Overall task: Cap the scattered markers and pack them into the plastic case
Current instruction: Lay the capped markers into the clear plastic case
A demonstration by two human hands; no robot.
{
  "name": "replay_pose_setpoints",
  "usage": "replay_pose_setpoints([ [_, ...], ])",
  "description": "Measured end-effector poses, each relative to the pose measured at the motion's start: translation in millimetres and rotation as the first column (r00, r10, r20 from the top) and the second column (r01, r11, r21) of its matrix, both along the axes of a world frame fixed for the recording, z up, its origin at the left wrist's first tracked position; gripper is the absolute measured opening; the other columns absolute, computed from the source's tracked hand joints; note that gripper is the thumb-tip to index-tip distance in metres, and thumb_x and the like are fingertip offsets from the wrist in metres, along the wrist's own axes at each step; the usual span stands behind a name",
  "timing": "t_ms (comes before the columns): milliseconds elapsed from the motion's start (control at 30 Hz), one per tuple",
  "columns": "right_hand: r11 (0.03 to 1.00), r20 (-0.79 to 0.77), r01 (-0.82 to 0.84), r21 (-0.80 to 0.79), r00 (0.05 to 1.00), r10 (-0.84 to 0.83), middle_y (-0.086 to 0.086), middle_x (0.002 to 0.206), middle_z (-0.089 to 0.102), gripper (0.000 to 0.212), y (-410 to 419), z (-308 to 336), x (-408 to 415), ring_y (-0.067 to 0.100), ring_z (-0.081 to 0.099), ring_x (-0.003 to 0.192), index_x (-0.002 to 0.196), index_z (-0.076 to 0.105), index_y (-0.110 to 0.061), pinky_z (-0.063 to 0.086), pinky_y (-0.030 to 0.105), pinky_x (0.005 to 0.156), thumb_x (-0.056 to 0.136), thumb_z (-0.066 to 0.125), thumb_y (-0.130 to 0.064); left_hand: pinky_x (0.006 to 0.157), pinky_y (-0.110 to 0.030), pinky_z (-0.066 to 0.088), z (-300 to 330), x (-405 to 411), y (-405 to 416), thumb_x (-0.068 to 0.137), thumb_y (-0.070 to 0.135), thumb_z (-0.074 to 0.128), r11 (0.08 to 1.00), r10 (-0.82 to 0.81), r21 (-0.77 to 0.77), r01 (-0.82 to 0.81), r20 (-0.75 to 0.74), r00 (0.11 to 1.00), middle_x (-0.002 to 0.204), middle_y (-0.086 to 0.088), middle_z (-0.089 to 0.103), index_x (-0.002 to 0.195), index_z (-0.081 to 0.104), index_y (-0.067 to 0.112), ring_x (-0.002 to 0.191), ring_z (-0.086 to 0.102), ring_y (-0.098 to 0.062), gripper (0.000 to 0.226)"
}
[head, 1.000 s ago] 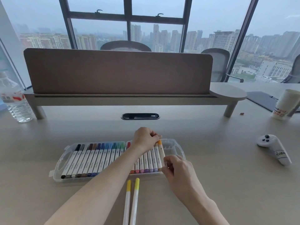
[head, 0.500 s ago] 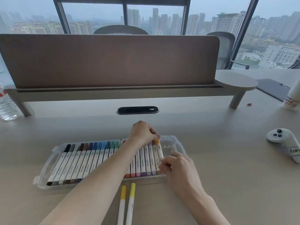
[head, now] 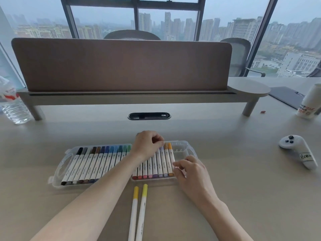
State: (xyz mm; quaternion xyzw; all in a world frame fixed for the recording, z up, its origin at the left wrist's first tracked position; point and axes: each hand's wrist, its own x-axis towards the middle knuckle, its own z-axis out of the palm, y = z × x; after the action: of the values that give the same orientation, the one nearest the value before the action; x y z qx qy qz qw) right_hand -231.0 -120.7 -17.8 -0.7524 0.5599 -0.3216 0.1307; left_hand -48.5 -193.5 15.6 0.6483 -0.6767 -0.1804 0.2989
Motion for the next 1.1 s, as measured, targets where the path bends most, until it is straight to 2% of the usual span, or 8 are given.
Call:
replay_pose_setpoints([
  [67,1.0,0.015,0.005,-0.022,1.0,-0.005,-0.013,0.086,0.058,0.013,8.9,3.9,1.6,0.015,0.059,0.084,0.098,0.076,-0.025,0.048,0.032,0.079,0.086,0.071,-0.022,0.066,-0.009,0.039,4.3,10.1,18.5,0.091,0.027,0.072,0.999,0.027,-0.026,-0.028,-0.02,0.999,0.085,0.012,0.07,0.094,0.076,0.021,0.076,0.059,0.002,0.009],
  [167,1.0,0.016,-0.027,-0.007,1.0,0.027,-0.015,0.086,0.058,0.003,29.0,11.9,8.8,0.01,0.055,0.081,0.086,0.07,-0.028,0.047,0.028,0.075,0.087,0.068,-0.026,0.064,-0.009,0.042,10.1,28.1,51.4,0.09,0.028,0.073,0.999,0.054,0.008,-0.054,-0.045,0.998,0.082,0.014,0.068,0.091,0.075,0.021,0.076,0.059,0.005,0.007],
  [333,0.976,-0.019,-0.105,0.193,0.994,0.11,-0.013,0.083,0.059,0.016,68.1,19.9,23.4,0.006,0.055,0.077,0.078,0.058,-0.027,0.051,0.028,0.072,0.088,0.063,-0.038,0.063,-0.012,0.04,9.9,54.8,100.7,0.088,0.031,0.074,0.991,0.06,0.115,-0.062,0.025,0.998,0.082,0.014,0.069,0.086,0.073,0.023,0.079,0.061,0.001,0.009],
  [600,0.939,-0.135,-0.109,0.325,0.978,0.16,-0.007,0.073,0.062,0.04,106.5,29.7,48.3,0.009,0.057,0.069,0.073,0.056,-0.021,0.05,0.028,0.064,0.083,0.061,-0.059,0.06,-0.006,0.037,2.9,66.1,139.7,0.089,0.036,0.073,0.994,0.089,0.066,-0.093,0.058,0.994,0.08,0.017,0.068,0.084,0.071,0.028,0.077,0.06,0.006,0.01],
  [733,0.935,-0.218,-0.055,0.351,0.966,0.139,0.003,0.079,0.069,0.043,115.4,32.1,56.3,0.02,0.064,0.073,0.076,0.064,-0.011,0.054,0.036,0.066,0.082,0.062,-0.053,0.062,-0.007,0.039,2.8,67.3,145.9,0.088,0.035,0.074,0.995,0.073,0.069,-0.076,0.034,0.997,0.08,0.016,0.069,0.085,0.072,0.027,0.077,0.061,0.005,0.009],
  [833,0.937,-0.286,0.017,0.349,0.954,0.09,0.002,0.076,0.067,0.037,119.0,31.0,56.3,0.022,0.064,0.072,0.073,0.063,-0.012,0.052,0.032,0.061,0.081,0.056,-0.047,0.062,-0.006,0.038,3.7,67.4,147.1,0.089,0.034,0.074,0.995,0.073,0.063,-0.075,0.032,0.997,0.08,0.017,0.068,0.085,0.072,0.026,0.076,0.061,0.004,0.009],
  [1000,0.948,-0.374,0.084,0.308,0.927,0.039,-0.004,0.068,0.051,0.031,121.7,31.9,50.5,0.023,0.052,0.065,0.064,0.047,-0.017,0.031,0.026,0.046,0.086,0.05,-0.039,0.062,-0.008,0.037,2.1,54.3,145.6,0.09,0.036,0.072,0.996,0.032,0.084,-0.036,0.048,0.998,0.083,0.015,0.067,0.088,0.071,0.025,0.078,0.059,0.003,0.011],
  [1100,0.951,-0.385,0.114,0.287,0.923,0.005,-0.004,0.063,0.045,0.035,121.6,30.7,42.9,0.023,0.048,0.061,0.06,0.042,-0.014,0.027,0.025,0.044,0.085,0.049,-0.038,0.063,-0.009,0.038,1.4,41.9,142.6,0.09,0.039,0.071,0.996,-0.013,0.088,0.008,0.058,0.998,0.083,0.014,0.067,0.088,0.072,0.026,0.078,0.059,0.002,0.014],
])
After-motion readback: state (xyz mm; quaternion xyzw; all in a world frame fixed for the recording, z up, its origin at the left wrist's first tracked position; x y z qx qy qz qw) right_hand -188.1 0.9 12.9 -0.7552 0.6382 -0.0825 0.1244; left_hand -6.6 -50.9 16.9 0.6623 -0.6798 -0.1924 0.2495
